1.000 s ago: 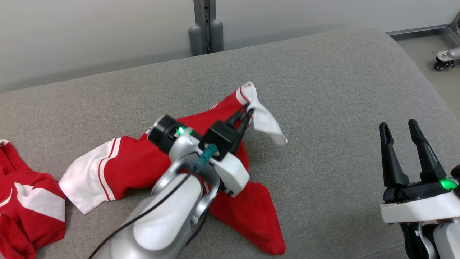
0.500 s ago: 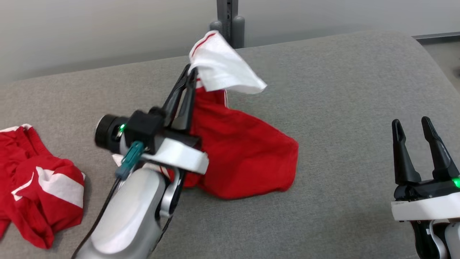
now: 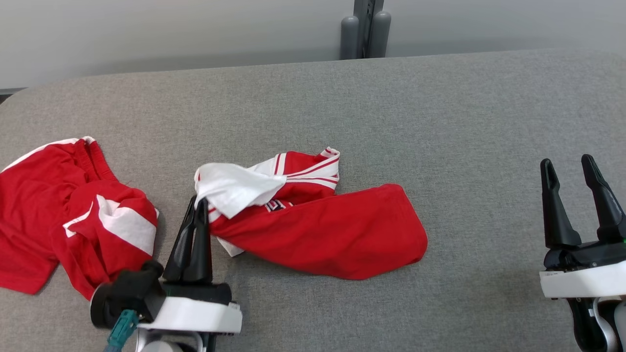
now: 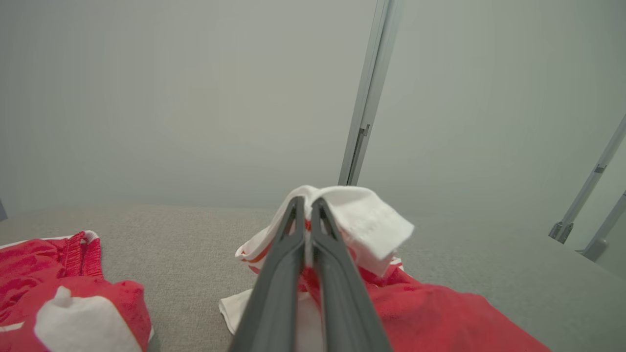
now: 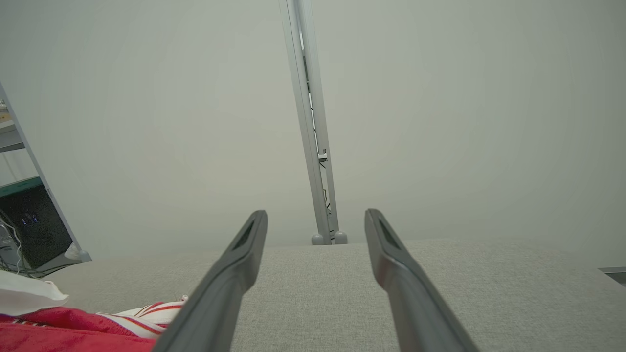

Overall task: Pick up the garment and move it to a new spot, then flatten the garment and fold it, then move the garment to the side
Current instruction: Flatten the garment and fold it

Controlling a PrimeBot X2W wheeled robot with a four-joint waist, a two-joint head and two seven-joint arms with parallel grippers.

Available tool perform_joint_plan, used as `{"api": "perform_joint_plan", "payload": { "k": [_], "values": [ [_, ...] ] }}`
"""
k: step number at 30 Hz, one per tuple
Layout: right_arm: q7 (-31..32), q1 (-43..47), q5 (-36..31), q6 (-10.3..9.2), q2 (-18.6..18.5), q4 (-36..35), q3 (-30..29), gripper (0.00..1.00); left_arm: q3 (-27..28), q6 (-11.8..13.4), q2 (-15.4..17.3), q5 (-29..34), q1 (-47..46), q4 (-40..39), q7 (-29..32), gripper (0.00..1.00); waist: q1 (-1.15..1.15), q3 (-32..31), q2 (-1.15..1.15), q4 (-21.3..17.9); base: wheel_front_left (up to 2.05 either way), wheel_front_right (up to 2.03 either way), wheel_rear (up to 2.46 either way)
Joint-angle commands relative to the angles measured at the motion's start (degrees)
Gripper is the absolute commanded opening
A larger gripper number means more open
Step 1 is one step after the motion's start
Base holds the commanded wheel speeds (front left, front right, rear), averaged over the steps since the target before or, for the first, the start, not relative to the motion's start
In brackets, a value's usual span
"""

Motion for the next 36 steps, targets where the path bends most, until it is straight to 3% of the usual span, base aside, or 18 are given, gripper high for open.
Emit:
{"api": "perform_joint_plan", "payload": {
  "k": [1,9,10,11,18,22,27,31,36],
  "values": [
    [-0.01,-0.15,0.16,0.09,-0.48,-0.03,-0.21,1.00,1.24,-0.80,-0.11,0.37,1.78,1.46,-0.08,0.00,0.00,-0.03,0.00,0.26,0.00,0.00,0.00],
    [-0.01,0.43,0.22,0.09,-0.86,0.17,-0.45,1.00,6.77,-2.46,-2.02,1.26,7.97,11.02,-0.07,0.03,0.00,-0.44,0.00,0.95,0.00,0.00,0.00],
    [-0.01,0.48,0.18,0.09,-0.84,0.21,-0.42,1.00,7.08,-2.95,-2.18,1.25,7.55,11.52,-0.11,0.43,0.00,-0.54,0.00,1.00,0.00,0.00,0.00],
    [-0.01,0.52,0.18,0.09,-0.85,0.27,-0.44,1.00,7.13,-3.26,-2.23,1.48,7.53,12.49,-0.10,1.00,0.00,-0.65,0.00,1.03,0.00,0.00,0.00],
    [-0.01,1.20,-0.10,0.09,-0.76,0.51,-0.73,1.00,8.37,-5.42,-1.76,2.61,6.06,9.85,-0.10,1.00,0.00,-2.18,0.00,1.22,0.00,0.00,0.00],
    [-0.01,1.65,0.88,0.09,-0.07,0.38,-0.19,1.00,7.84,-4.65,-0.42,4.53,5.29,4.82,1.17,1.00,0.00,-3.16,0.00,1.32,0.00,0.00,0.00],
    [-0.01,1.81,3.38,0.09,-0.55,1.85,1.65,1.00,7.35,-3.35,1.36,5.71,5.19,-0.66,7.59,1.00,0.00,-3.53,0.00,2.19,0.00,0.00,0.00],
    [-0.01,-0.52,6.63,0.09,-2.13,5.33,5.35,1.00,6.55,-3.04,1.82,5.94,4.61,-2.96,10.59,1.00,0.00,-3.34,0.00,3.42,0.00,0.00,0.00],
    [1.93,-6.16,16.68,0.07,-4.86,14.84,13.74,1.00,4.20,-3.98,0.80,5.21,4.08,-2.38,12.83,1.00,0.00,-3.11,0.00,5.59,0.00,0.00,0.00]
  ]
}}
